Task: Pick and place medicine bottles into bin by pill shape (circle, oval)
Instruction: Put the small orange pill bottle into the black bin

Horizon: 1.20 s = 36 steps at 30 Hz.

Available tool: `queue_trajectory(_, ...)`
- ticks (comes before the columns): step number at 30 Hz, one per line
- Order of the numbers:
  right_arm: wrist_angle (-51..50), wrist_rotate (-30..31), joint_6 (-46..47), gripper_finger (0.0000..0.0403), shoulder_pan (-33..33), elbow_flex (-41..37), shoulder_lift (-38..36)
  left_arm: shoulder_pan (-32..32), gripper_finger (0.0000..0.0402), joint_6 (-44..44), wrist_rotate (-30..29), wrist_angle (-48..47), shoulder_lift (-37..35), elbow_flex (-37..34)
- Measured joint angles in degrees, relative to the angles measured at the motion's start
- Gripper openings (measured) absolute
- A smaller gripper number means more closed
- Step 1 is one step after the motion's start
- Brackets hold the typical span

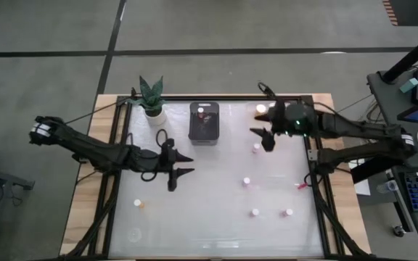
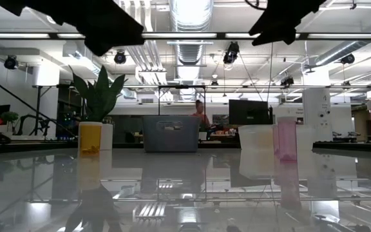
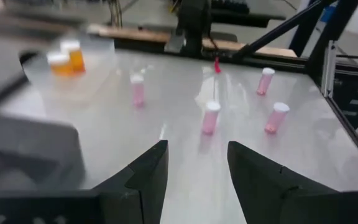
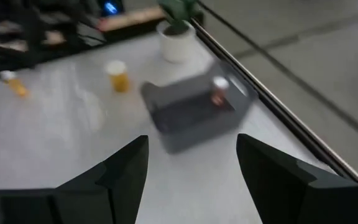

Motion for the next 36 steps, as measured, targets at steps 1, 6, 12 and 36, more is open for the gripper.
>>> queue_trajectory(1, 2.3, 0.0, -1.1, 0.0235, 1.0, -1.9, -1.0, 0.0, 0.0151, -2.3, 0.0, 0.0, 0.9, 0.0)
queue_trajectory(6, 13.5, -0.1, -5.8, 0.0235, 4.9, -10.6, -3.6, -0.3, 0.0151, -12.2, 2.0, -0.1, 4.7, 0.4)
queue_trajectory(12, 28.0, -1.5, -12.3, 0.0233, 7.3, -17.9, -3.6, -2.0, 0.0151, -16.6, 2.3, 0.0, 8.2, 3.1)
queue_trajectory(36, 43.7, -12.6, -26.6, 0.0232, 7.4, -21.0, -4.2, -14.0, 0.0116, -64.6, 24.8, -28.1, 14.4, 17.3)
